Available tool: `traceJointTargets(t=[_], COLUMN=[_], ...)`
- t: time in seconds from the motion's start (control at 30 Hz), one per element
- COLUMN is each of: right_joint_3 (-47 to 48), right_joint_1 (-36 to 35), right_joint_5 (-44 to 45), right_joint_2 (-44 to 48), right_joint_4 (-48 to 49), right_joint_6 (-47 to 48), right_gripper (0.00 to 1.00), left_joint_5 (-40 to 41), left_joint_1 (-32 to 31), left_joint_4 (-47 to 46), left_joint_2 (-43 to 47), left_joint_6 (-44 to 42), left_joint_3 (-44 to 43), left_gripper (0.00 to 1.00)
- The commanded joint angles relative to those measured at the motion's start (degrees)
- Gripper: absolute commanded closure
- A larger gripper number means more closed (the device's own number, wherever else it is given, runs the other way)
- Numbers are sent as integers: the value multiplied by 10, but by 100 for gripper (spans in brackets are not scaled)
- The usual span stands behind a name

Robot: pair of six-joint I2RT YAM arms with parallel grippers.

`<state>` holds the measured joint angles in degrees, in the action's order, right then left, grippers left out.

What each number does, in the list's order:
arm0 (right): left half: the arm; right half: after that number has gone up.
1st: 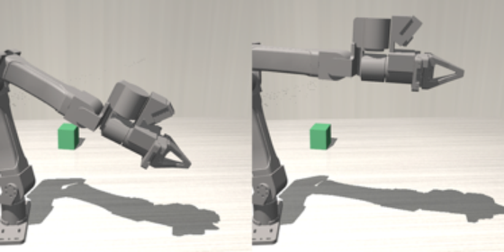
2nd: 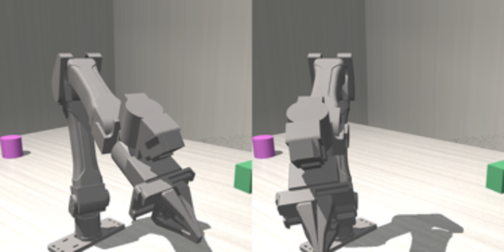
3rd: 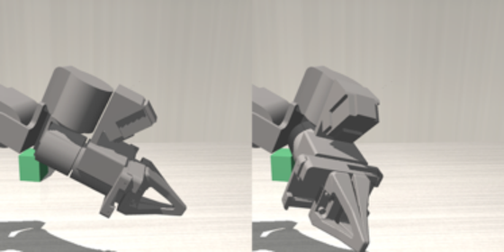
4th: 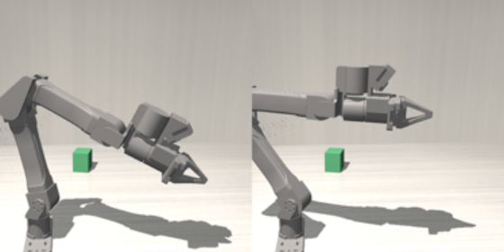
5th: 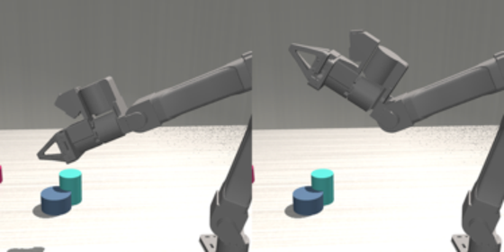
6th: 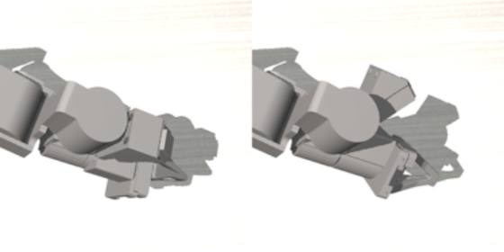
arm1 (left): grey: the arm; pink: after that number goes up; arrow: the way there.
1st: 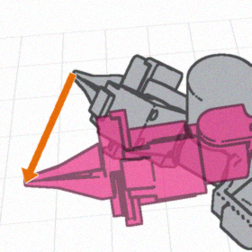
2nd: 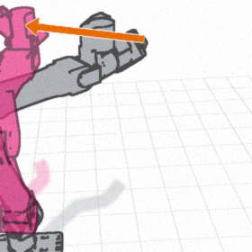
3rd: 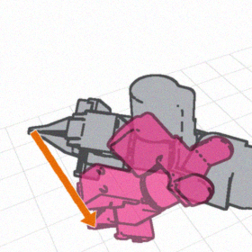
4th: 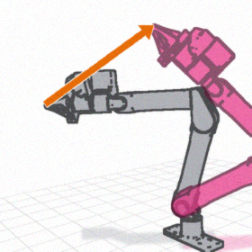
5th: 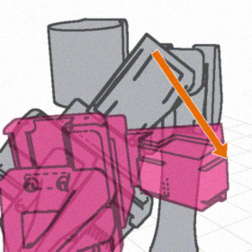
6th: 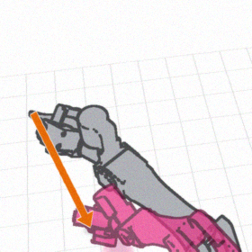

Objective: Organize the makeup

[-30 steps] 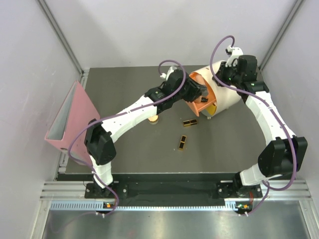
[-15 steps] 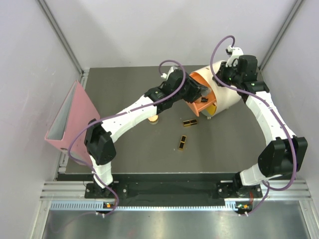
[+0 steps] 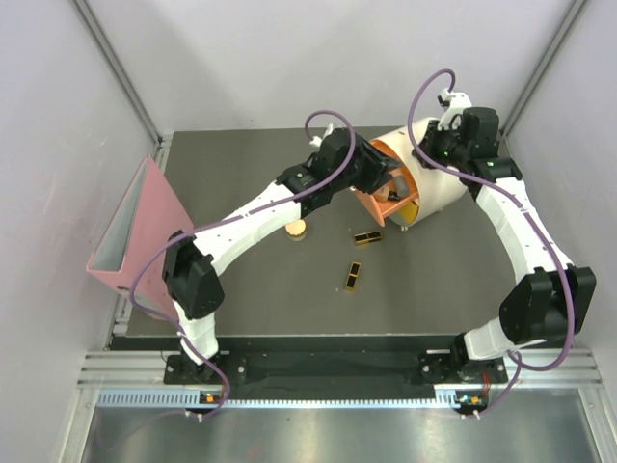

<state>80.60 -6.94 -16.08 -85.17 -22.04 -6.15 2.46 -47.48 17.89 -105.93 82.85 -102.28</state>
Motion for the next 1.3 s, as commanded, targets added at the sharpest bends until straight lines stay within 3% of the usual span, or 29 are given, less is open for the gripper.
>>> traceJointTargets(t=[0.0, 0.23, 0.4, 0.47, 0.6, 0.73, 0.97, 1.27], right_joint_3=[-42, -40, -36, -36, -36, -33, -26, -30], right_joint_1=[7, 7, 7, 7, 7, 7, 7, 8], right_joint_5=[24, 22, 23, 23, 21, 18, 19, 23], right_joint_2=[-24, -27, -30, -31, -33, -38, -40, -36], right_joint_4=[-136, -136, -136, -136, -136, -136, -141, -145], right_joint_6=[10, 10, 10, 10, 10, 11, 14, 16], right_gripper=[95, 95, 94, 95, 94, 94, 94, 94], left_joint_5=[0, -21, -53, -62, -87, -112, -161, -223], left_joint_1=[11, 17, 45, 65, 110, 149, 152, 150], left_joint_4=[-40, -14, 50, 70, 95, 106, 87, 24], left_joint_2=[16, -3, 20, 50, 120, 193, 212, 123], left_joint_6=[-1, -101, -188, -217, -254, -276, -290, -271], left_joint_3=[-36, -139, -144, -123, 5, 124, 244, 238], left_gripper=[54, 55, 60, 62, 71, 100, 100, 100])
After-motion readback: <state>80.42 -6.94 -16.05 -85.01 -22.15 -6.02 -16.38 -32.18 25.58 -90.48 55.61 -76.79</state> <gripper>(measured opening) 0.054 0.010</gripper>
